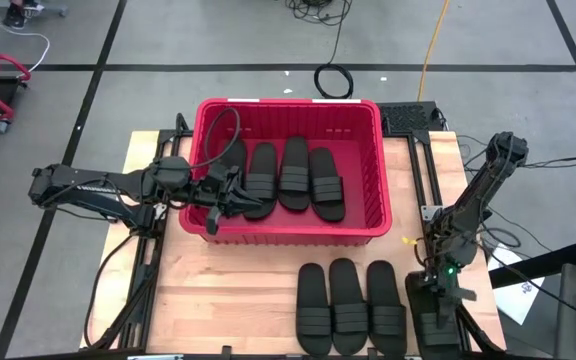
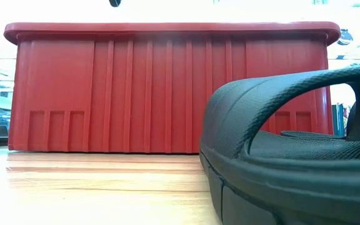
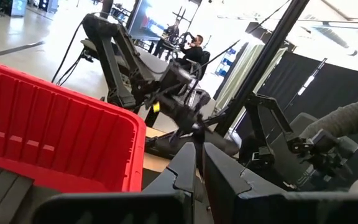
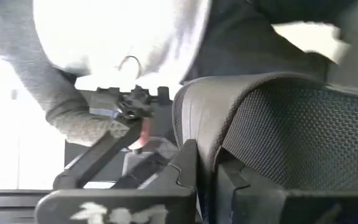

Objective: Pick and place slides into bin
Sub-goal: Put the black slide into the red bin

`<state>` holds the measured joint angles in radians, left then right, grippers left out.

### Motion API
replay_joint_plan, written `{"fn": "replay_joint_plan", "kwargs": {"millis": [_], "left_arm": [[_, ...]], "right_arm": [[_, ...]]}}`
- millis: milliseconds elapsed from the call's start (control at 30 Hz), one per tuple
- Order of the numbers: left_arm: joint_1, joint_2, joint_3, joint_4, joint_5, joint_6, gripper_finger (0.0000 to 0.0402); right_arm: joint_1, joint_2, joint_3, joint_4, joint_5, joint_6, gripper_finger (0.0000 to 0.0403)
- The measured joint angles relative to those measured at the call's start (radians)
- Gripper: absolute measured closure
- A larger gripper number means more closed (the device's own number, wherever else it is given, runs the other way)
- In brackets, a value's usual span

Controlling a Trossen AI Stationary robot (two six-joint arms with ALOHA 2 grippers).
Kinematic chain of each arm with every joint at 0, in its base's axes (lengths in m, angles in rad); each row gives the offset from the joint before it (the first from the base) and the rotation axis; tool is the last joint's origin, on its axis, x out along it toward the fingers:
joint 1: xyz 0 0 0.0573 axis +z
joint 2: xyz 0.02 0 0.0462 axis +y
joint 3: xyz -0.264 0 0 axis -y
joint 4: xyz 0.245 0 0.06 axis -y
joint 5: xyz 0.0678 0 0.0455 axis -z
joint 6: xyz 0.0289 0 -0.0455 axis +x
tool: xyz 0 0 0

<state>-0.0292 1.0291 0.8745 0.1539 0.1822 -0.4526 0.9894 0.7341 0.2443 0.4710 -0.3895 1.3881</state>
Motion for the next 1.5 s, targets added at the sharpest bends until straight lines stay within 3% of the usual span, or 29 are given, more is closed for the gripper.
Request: {"fn": "replay_joint_plan", "kwargs": {"millis": [133,267,400,500,600,800,1000,1067,1200,1367,1500], "left_arm": [[0.000,0.000,0.000,0.000,0.000,0.003,0.0376],[0.000,0.000,0.000,0.000,0.000,0.003,0.0376],[0.002,0.000,0.000,0.004,-0.004,0.005,0.0376],[0.008,0.000,0.000,0.006,-0.019,0.014,0.0376],[0.008,0.000,0.000,0.006,-0.048,0.020,0.0376],[0.008,0.000,0.000,0.010,-0.061,0.019,0.0376],[0.008,0.000,0.000,0.008,-0.085,-0.001,0.0376],[0.008,0.000,0.000,0.008,-0.076,0.006,0.0376],[0.008,0.000,0.000,0.005,-0.035,0.055,0.0376],[0.008,0.000,0.000,-0.016,0.019,0.118,0.0376],[0.008,-0.011,0.000,-0.065,0.062,0.143,0.0376]], "right_arm": [[-0.001,-0.004,0.127,-0.177,-0.006,-0.077,0.0400],[-0.043,0.003,0.334,-0.526,0.025,-0.252,0.0400],[-0.139,0.024,0.582,-1.038,0.022,-0.419,0.0400],[-0.233,0.033,0.757,-1.229,0.057,-0.547,0.0400],[-0.323,0.043,0.892,-1.406,0.157,-0.677,0.0400],[-0.550,0.067,1.098,-1.524,0.365,-0.993,0.0399],[-0.857,0.148,1.289,-1.515,0.436,-1.336,0.0399],[-0.975,0.215,1.347,-1.504,0.357,-1.419,0.0399],[-1.176,0.392,1.446,-1.434,0.102,-1.544,0.0400],[-1.415,0.602,1.561,-1.382,-0.070,-1.696,0.0399],[-1.669,0.744,1.675,-1.448,-0.360,-1.781,0.0399]]}}
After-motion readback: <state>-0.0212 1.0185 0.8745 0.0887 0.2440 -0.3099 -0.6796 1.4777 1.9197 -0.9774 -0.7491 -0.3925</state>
